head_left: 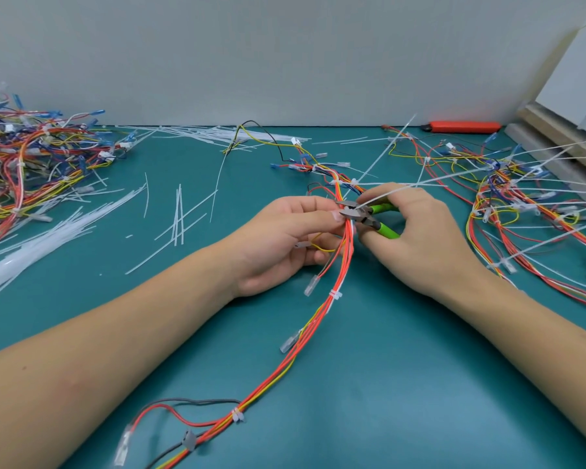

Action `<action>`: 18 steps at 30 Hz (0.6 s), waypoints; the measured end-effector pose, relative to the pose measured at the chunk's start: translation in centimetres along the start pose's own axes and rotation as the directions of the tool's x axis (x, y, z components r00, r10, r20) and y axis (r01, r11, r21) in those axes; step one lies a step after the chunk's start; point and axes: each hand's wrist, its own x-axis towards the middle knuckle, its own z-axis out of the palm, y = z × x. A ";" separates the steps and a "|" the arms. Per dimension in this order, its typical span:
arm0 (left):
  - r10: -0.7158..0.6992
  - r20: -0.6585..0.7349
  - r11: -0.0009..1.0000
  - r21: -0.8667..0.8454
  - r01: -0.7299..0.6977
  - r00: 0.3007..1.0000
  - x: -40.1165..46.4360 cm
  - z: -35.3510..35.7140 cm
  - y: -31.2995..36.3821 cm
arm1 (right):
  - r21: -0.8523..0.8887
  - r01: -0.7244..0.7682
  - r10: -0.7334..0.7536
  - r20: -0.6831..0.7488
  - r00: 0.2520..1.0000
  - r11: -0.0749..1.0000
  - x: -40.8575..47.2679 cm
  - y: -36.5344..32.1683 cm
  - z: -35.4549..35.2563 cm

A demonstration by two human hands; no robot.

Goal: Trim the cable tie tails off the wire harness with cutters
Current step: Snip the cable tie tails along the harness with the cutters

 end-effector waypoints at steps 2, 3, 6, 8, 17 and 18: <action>-0.001 0.003 1.000 0.002 0.001 1.000 0.0 0.0 0.0 | 0.002 -0.005 0.005 0.006 1.000 1.000 0.1 0.0 0.0; -0.001 0.003 1.000 0.000 0.001 1.000 0.0 0.0 0.0 | -0.001 -0.005 0.005 0.013 1.000 1.000 0.1 0.0 0.0; 0.001 0.008 1.000 -0.006 -0.001 1.000 0.0 -0.1 -0.1 | 0.001 -0.029 0.029 0.029 0.999 1.000 0.1 -0.1 -0.1; 0.007 0.017 1.000 -0.003 -0.007 1.000 0.0 -0.1 -0.1 | 0.001 -0.051 0.051 0.023 0.998 0.999 0.1 -0.1 -0.2; 0.010 0.021 1.000 -0.015 -0.009 1.000 -0.1 0.0 -0.1 | 0.033 -0.052 0.052 0.006 0.999 0.998 -0.1 0.0 -0.1; 0.008 0.015 1.000 -0.017 -0.008 1.000 -0.1 0.0 0.0 | 0.025 -0.021 0.021 -0.001 1.000 0.999 0.0 -0.1 -0.1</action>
